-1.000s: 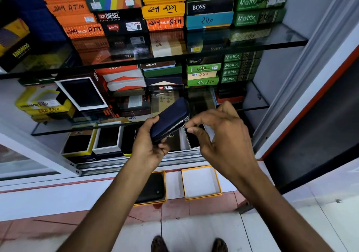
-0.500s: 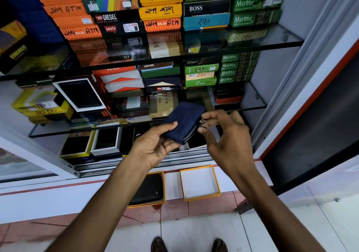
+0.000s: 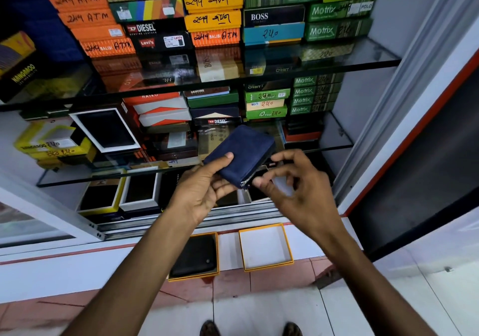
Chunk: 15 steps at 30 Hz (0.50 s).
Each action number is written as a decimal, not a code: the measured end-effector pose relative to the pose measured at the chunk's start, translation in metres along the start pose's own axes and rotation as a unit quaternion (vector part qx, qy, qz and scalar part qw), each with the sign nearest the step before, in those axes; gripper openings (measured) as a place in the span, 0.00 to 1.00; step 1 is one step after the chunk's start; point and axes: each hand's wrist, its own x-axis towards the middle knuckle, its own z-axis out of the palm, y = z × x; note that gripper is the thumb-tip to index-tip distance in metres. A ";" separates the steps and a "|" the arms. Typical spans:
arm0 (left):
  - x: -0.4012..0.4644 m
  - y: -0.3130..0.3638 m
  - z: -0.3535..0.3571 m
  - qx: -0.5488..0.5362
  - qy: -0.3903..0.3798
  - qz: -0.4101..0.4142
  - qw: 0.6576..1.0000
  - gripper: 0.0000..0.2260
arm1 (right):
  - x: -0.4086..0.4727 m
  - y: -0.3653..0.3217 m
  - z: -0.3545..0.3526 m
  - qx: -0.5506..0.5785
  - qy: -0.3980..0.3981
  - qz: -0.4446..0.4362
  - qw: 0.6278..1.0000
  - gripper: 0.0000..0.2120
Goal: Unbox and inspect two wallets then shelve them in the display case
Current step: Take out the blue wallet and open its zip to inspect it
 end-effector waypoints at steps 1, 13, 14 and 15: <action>-0.003 0.002 -0.001 0.023 -0.009 0.020 1.000 0.12 | 0.004 0.002 -0.003 0.049 0.015 0.032 0.998 0.17; -0.037 0.008 -0.015 0.487 -0.105 0.492 0.714 0.12 | 0.031 0.007 -0.021 0.398 -0.129 0.286 0.862 0.28; -0.035 0.005 -0.021 0.526 -0.129 0.552 0.634 0.09 | 0.029 0.008 -0.020 0.413 -0.132 0.281 0.856 0.27; -0.031 0.000 -0.027 0.544 -0.152 0.593 0.573 0.06 | 0.028 0.008 -0.019 0.415 -0.131 0.273 0.858 0.25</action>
